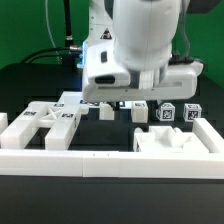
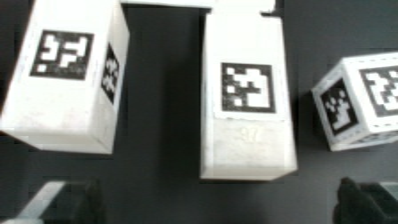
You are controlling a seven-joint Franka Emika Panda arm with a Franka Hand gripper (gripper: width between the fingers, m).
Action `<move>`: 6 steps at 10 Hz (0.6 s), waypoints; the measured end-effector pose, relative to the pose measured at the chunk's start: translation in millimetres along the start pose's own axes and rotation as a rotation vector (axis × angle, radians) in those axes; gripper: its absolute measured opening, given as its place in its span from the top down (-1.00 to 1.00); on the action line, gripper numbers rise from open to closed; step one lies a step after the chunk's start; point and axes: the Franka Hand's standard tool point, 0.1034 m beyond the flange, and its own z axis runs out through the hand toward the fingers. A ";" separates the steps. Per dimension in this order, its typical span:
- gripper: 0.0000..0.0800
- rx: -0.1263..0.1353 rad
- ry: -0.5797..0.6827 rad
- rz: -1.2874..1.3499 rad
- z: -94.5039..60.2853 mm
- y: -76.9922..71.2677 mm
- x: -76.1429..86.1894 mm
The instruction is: Assemble chair
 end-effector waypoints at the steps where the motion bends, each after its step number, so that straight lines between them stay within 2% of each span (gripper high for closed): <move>1: -0.62 0.003 -0.086 -0.002 3.2 -1.4 -5.4; 4: -0.62 0.007 -0.259 -0.008 12.5 -4.7 -5.7; 6: -0.62 0.007 -0.275 -0.009 15.9 -4.7 0.6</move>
Offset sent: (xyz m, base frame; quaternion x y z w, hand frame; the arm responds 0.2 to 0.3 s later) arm -0.0001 0.0040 -0.0082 0.0018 -0.1968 0.0009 0.9804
